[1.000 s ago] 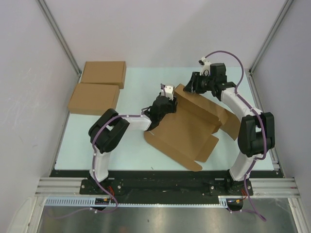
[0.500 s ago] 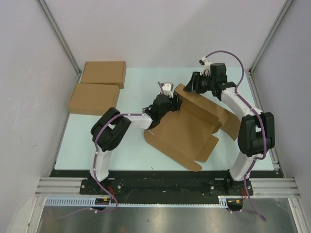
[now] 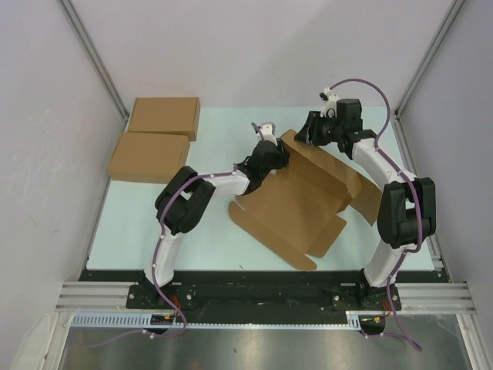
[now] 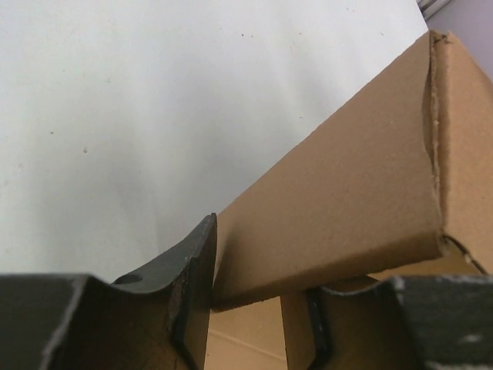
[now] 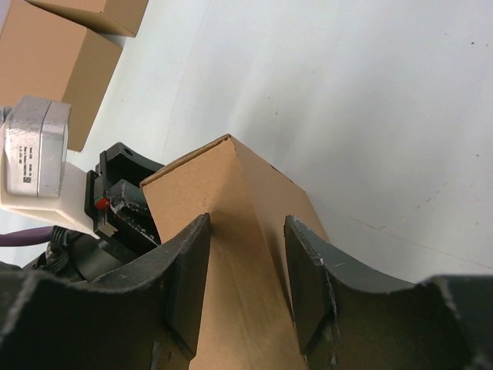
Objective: Fold the paper box
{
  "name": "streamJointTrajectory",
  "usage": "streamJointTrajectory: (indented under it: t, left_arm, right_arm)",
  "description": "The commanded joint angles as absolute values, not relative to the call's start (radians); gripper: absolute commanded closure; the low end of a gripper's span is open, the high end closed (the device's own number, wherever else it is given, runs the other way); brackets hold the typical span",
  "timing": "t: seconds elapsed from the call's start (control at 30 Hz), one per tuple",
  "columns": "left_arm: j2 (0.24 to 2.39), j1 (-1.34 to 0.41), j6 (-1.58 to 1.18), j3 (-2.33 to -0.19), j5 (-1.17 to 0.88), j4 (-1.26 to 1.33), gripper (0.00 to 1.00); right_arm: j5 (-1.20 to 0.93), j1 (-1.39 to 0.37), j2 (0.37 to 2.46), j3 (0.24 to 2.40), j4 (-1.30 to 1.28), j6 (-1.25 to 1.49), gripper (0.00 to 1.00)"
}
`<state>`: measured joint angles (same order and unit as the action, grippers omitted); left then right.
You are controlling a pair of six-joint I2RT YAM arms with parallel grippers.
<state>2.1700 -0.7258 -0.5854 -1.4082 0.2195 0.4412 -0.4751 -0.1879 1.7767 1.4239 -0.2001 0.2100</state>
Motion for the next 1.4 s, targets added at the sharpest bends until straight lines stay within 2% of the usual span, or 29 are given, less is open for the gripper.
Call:
streamJointTrajectory:
  t: [0.0,0.23,0.53,0.93,1.2,1.37]
  left_arm:
    - [2.212,-0.733,-0.71,-1.473,0.213,0.39,0.65]
    - [2.203,-0.733,-0.709,-1.437,0.196,0.454,1.0]
    - [2.086,-0.729,-0.554,-1.284,0.227,0.583,1.0]
    - [1.927,-0.726,-0.276,-1.129,0.359,0.58,1.0]
    - [1.876,-0.723,-0.241,-1.063,0.419,0.577,1.0]
    - [1.832,-0.723,-0.264,-1.008,0.483,0.566,1.0]
  right_arm:
    - [-0.459,-0.196,1.81,1.414,-0.325,0.189,0.53]
    - [-0.46,-0.195,1.81,1.413,-0.327,0.19,0.53]
    - [-0.459,-0.189,1.79,1.416,-0.314,0.201,0.52]
    - [-0.33,-0.222,1.732,1.471,-0.307,0.239,0.29]
    - [-0.298,-0.23,1.695,1.491,-0.313,0.238,0.28]
    - [-0.206,-0.233,1.638,1.441,-0.264,0.261,0.27]
